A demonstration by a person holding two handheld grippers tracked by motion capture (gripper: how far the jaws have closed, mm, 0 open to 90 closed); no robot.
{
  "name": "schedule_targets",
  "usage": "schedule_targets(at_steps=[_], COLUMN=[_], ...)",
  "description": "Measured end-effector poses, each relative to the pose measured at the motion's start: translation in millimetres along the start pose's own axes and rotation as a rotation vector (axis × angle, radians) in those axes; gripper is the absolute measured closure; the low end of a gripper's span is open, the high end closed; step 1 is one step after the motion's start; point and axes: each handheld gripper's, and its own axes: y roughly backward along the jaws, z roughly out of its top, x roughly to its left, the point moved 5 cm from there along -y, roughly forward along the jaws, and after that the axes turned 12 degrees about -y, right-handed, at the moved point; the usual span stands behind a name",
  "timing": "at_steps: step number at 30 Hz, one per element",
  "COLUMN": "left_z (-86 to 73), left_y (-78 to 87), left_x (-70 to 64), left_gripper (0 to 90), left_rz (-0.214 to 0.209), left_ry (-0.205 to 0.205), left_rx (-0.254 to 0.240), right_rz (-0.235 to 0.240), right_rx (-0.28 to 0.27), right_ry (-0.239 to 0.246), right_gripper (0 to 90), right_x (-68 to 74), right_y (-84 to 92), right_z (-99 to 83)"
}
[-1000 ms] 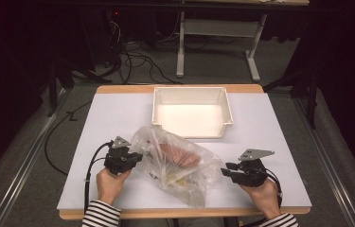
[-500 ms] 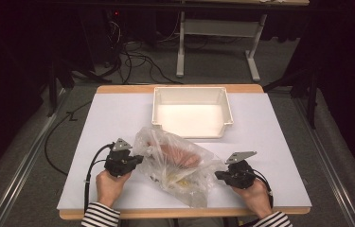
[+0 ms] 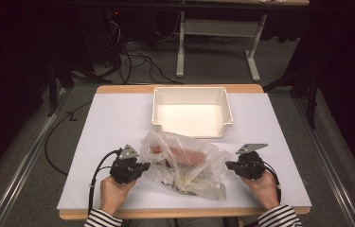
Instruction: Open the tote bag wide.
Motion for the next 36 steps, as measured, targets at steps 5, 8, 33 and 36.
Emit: schedule_targets(at_steps=[5, 8, 33, 36], left_z=[1.2, 1.1, 11.6, 15.8], left_y=[-8.0, -9.7, 15.7, 16.7], left_x=[-10.9, -16.4, -15.8, -16.4], left_gripper=[88.9, 88.8, 53.0, 53.3], left_rz=[-0.03, -0.042, 0.074, 0.074], left_ry=[-0.012, -0.022, -0.007, -0.014], left_rx=[0.014, 0.02, -0.062, -0.075], right_rz=[-0.033, -0.056, 0.084, 0.106], right_rx=[-0.001, 0.007, -0.075, -0.042], right_ry=[-0.015, -0.023, 0.087, 0.102], right_gripper=[90.0, 90.0, 45.0, 41.9], right_x=[-11.3, -17.4, 41.7, 47.8], right_y=[-3.9, -5.8, 24.8, 9.9], right_z=[4.6, 7.2, 5.0, 6.4])
